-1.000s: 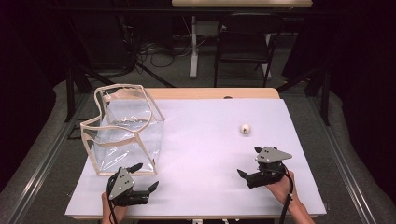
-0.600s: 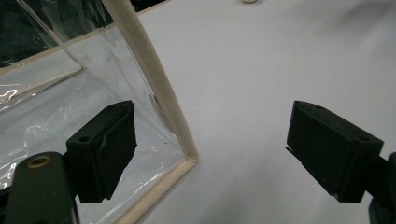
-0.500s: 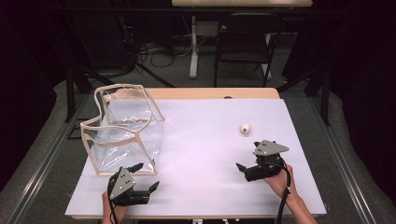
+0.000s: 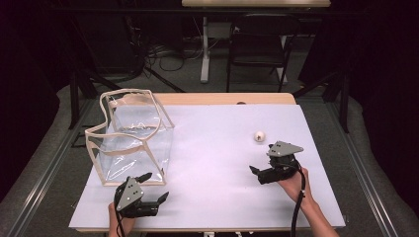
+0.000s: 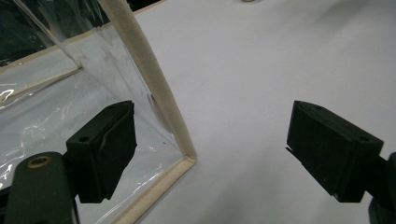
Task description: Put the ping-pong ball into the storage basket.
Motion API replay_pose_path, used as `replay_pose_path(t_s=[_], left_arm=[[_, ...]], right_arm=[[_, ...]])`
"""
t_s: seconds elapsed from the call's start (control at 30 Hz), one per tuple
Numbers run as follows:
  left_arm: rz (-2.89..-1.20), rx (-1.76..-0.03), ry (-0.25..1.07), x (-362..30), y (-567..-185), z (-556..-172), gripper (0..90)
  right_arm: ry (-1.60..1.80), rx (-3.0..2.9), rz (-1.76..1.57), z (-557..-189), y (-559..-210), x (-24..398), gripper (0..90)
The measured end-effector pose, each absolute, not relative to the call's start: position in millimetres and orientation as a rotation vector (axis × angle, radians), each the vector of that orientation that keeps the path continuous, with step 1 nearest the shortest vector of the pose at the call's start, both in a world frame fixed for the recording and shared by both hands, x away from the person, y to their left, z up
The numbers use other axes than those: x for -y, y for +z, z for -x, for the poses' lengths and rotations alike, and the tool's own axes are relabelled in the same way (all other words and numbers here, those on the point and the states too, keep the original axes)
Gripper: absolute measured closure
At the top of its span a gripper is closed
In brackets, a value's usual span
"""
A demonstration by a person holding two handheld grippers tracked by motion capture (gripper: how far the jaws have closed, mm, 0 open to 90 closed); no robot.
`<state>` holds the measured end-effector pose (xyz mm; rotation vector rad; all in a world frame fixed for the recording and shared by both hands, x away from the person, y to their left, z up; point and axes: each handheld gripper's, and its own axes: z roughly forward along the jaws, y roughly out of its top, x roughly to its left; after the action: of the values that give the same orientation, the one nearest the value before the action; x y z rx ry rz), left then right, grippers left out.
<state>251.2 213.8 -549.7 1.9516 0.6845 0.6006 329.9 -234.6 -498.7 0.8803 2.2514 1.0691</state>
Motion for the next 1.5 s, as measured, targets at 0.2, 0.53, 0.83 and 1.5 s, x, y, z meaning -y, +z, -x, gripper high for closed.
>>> replay_pose_path(t_s=[0.2,0.53,0.83,1.5], left_arm=[[-1.948,-0.681,0.603,-213,-550,-251,16.0],[-1.954,-0.684,0.599,-213,-550,-251,16.0],[-1.96,-0.678,0.601,-212,-550,-251,16.0],[-1.96,-0.677,0.598,-212,-550,-251,16.0]], right_arm=[[1.052,-2.252,-0.888,-338,-499,234,1.1],[1.045,-2.254,-0.891,-348,-499,232,1.1],[1.033,-2.255,-0.9,-358,-499,230,1.2],[1.035,-2.232,-0.925,-376,-496,236,1.2]])
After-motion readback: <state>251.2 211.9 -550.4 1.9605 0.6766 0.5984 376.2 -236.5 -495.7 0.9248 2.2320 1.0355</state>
